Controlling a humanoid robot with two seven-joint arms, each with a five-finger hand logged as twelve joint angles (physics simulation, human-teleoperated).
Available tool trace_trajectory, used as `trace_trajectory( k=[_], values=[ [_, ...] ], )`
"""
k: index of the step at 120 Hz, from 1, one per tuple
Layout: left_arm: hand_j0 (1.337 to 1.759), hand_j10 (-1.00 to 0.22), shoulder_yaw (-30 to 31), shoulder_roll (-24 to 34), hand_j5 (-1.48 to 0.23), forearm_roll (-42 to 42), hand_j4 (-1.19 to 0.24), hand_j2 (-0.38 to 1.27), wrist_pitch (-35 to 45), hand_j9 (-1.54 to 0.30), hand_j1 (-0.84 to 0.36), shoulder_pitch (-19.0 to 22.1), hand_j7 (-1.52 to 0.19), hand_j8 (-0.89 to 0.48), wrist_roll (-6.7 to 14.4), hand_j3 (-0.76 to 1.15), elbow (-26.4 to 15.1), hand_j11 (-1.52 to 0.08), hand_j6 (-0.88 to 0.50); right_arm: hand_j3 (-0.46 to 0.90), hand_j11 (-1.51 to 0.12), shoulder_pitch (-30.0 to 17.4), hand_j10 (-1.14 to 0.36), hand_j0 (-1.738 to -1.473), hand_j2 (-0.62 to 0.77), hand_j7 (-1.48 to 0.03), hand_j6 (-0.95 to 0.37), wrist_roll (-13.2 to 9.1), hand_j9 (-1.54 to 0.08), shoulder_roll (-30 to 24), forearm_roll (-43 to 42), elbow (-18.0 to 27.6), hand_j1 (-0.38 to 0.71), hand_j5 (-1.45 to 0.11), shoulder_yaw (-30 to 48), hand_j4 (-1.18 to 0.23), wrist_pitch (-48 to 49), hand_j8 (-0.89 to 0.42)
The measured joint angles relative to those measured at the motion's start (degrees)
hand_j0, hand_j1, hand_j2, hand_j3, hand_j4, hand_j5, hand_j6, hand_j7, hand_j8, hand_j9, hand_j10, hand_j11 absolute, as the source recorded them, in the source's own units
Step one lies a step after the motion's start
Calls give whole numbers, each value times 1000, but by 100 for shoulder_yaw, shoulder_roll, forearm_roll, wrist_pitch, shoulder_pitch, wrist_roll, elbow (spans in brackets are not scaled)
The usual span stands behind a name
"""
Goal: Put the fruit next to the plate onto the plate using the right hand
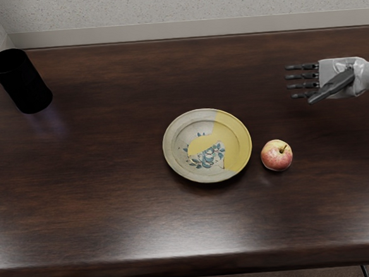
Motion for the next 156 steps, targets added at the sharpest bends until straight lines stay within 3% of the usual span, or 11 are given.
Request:
trace_trajectory(
  k=[30, 42, 54, 71, 96, 121, 156],
  values=[
    [1658, 0, 2, 0, 0, 2, 0, 0, 0, 0, 349, 0, 0, 0, 0, 0, 1, 0, 0, 0, 0, 66, 2, -1658, 0, 0, 3, -90, 0, -47, -165, 87, -349, 0, 20, 0, 0, 2],
    [1658, 0, 2, 0, 0, 3, 0, 0, 0, 0, 349, 0, 0, 0, 0, 0, 1, 0, 0, 0, 0, 129, 1, -1658, 0, 0, 2, -1, 0, -49, -944, 94, -349, 0, 228, 0, 0, 2],
    [1658, 0, 1, 0, 0, 2, 0, 0, 0, 0, 349, 0, 0, 0, 0, 0, 1, 0, 0, 0, 0, 151, 1, -1658, 0, 0, 2, 240, 0, -36, -1990, 204, -349, 0, 463, 0, 0, 1],
    [1658, 0, 1, 0, 0, 1, 0, 0, 0, 0, 349, 0, 0, 0, 0, 0, 1, 0, 0, 0, 0, 86, 0, -1658, 0, 0, 0, 408, 0, -218, -3650, 1443, -349, 0, 897, -1, 0, 0],
    [1658, 0, 1, 0, 0, 2, 0, 0, 0, 0, 349, 0, 0, 0, 0, 0, 0, 0, 0, 0, 0, -123, -1, -1658, 0, 0, -3, 459, 0, -725, -4758, 3070, -349, 0, 1054, -2, -394, -2],
    [1658, 0, 0, 0, 0, 0, 0, 0, 0, 0, 349, 0, 0, 0, 0, 0, 1, 0, 0, 0, 0, -460, -3, -1658, 1, 0, -5, 462, 0, -870, -5352, 3969, -349, 0, 1015, -3, -1645, -4],
    [1658, 0, 1, 0, 0, 2, 0, 0, 0, 0, 349, 0, 0, 0, 0, 0, 1, 0, 0, 0, 0, -1175, -3, -1658, 1, 0, -6, 461, 0, -857, -5962, 4605, -349, -1, 941, -4, -3013, -5]
  ],
)
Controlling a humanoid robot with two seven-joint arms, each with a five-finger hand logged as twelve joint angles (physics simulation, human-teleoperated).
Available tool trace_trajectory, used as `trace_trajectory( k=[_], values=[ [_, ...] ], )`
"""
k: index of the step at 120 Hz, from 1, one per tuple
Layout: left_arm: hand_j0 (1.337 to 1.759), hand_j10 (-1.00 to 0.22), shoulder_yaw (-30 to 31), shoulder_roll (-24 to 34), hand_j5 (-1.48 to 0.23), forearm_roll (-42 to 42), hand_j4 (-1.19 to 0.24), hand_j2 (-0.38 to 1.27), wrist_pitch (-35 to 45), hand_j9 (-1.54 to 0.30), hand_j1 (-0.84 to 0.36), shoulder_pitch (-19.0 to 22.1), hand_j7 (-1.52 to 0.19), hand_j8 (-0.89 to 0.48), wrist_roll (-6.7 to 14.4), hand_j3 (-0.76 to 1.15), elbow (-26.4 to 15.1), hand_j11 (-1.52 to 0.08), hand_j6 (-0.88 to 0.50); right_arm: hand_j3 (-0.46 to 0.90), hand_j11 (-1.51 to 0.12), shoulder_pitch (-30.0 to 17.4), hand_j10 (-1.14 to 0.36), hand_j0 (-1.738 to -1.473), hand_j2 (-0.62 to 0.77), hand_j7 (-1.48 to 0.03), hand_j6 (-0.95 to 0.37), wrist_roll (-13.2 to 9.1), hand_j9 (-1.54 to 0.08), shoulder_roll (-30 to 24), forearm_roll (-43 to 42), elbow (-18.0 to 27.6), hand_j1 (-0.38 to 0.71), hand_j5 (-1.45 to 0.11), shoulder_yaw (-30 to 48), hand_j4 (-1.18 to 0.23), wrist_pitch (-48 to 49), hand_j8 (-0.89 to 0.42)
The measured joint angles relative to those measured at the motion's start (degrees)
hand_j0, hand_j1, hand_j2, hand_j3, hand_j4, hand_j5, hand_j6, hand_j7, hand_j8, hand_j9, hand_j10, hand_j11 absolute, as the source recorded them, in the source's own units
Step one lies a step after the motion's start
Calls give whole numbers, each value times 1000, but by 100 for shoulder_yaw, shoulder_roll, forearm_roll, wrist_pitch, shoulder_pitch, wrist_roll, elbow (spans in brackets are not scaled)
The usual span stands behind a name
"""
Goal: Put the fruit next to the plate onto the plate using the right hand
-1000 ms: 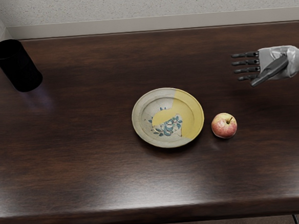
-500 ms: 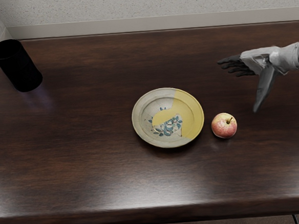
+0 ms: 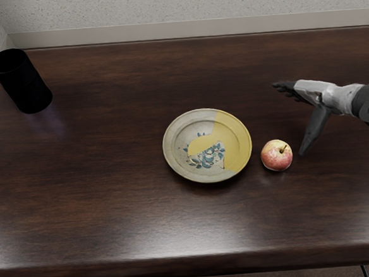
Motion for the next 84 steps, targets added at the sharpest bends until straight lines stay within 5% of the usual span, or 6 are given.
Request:
trace_trajectory(
  k=[84],
  values=[
    [1658, 0, -1, 0, 0, -3, 0, 0, 0, 0, 349, 0, 0, 0, 0, 0, 0, 0, 0, 0, -76, -475, -62, -1658, -9, -76, -64, 48, -76, 339, -1038, 618, -281, -77, -1011, -62, -2005, -63]
  ],
)
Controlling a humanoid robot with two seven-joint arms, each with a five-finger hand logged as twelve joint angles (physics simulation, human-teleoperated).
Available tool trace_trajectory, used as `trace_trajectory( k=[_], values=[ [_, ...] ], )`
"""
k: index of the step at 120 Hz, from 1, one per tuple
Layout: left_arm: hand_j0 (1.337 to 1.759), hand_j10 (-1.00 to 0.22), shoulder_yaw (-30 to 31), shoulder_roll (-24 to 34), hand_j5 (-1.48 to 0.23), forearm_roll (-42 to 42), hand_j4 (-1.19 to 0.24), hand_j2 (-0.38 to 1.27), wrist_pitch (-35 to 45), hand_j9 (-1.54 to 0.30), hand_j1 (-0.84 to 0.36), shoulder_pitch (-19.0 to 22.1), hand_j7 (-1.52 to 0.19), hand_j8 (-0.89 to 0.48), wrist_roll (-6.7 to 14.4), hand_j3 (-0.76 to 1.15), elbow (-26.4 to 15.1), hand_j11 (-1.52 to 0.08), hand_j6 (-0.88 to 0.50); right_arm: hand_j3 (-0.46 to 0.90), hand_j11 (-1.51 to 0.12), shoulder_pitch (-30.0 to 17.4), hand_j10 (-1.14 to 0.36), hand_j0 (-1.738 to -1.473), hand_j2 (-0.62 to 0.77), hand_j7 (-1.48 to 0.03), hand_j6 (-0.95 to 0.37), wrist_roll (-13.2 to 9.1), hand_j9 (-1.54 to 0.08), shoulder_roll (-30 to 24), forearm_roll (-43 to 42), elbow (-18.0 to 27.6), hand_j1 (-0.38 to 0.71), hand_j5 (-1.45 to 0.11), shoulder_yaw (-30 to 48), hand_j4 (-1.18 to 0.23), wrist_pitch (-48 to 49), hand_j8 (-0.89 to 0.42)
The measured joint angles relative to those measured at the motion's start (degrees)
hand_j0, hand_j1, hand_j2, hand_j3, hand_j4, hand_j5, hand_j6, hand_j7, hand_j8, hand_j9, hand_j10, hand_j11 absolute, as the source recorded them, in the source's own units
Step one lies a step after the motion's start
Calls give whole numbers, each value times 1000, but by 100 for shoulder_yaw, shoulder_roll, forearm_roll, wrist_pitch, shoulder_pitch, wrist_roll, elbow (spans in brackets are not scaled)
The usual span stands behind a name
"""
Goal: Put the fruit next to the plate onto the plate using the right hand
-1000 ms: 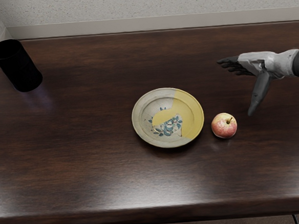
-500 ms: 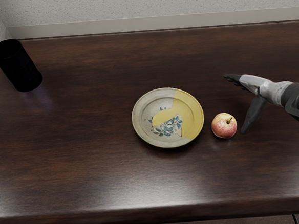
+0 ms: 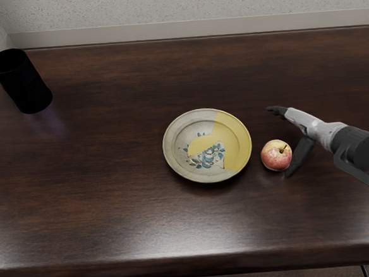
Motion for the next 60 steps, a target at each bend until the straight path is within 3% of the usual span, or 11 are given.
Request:
trace_trajectory(
  k=[30, 60],
  values=[
    [1658, 0, 2, 0, 0, 1, 0, 0, 0, 0, 349, 0, 0, 0, 0, 0, 1, 0, 0, 0, -122, 10, -97, -1658, -16, -122, -100, -108, -122, 153, -217, 109, -239, -123, -257, -98, -279, -98],
    [1658, 0, 0, 0, 0, 1, 0, 0, 0, 0, 349, 0, 0, 0, 0, 0, 0, 0, 0, 0, -161, 65, -127, -1658, -22, -161, -129, -426, -161, 311, -263, 124, -203, -161, -378, -127, -460, -128]
  ],
)
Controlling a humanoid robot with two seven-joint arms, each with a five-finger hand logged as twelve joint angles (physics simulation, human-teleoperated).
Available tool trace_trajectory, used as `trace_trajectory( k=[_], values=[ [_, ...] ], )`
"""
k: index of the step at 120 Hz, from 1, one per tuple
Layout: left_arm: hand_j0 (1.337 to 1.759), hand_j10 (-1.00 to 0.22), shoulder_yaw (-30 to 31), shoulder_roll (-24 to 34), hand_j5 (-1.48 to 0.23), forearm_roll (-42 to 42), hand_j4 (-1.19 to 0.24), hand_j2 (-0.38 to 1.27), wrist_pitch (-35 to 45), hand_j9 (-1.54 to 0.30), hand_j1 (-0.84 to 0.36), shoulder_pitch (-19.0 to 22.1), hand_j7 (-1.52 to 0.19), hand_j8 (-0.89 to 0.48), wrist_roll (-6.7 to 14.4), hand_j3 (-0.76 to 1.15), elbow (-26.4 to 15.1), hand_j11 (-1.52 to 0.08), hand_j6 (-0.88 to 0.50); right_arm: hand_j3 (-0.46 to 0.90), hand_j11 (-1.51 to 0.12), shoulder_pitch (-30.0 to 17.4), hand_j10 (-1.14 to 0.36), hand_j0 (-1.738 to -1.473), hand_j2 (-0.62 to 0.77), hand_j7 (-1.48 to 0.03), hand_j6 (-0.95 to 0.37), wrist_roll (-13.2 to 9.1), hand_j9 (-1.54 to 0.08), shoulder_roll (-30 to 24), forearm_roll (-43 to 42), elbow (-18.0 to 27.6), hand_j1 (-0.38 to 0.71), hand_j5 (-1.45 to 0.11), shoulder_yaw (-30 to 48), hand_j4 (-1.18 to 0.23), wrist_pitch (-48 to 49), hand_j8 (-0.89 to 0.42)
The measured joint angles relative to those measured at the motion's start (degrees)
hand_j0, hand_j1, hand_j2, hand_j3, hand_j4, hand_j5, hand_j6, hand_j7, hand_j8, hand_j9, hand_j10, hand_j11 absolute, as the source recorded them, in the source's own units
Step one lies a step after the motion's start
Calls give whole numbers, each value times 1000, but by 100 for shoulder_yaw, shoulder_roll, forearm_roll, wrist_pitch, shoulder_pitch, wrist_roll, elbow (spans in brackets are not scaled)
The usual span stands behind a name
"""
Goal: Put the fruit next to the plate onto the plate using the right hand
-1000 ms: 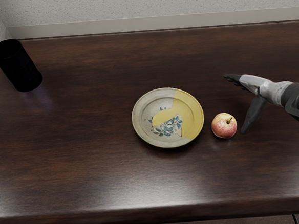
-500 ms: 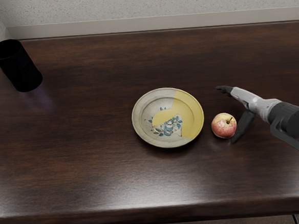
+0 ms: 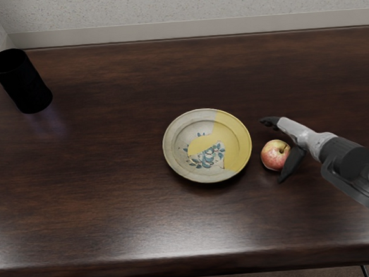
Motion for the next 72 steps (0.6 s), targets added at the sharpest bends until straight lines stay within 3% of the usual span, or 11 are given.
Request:
trace_trajectory(
  k=[25, 72],
  values=[
    [1658, 0, 0, 0, 0, 1, 0, 0, 0, 0, 349, 0, 0, 0, 0, 0, 0, 0, 0, 0, -187, 7, -147, -1658, -26, -187, -149, -197, -187, 87, -28, -9, -179, -187, 13, -147, -6, -148],
    [1658, 0, 1, 0, 0, 1, 0, 0, 0, 0, 349, 0, 0, 0, 0, 0, 0, 0, 0, 0, -282, 30, -220, -1658, -40, -282, -222, -200, -282, -67, -27, -16, -91, -282, 43, -220, 78, -221]
  ],
)
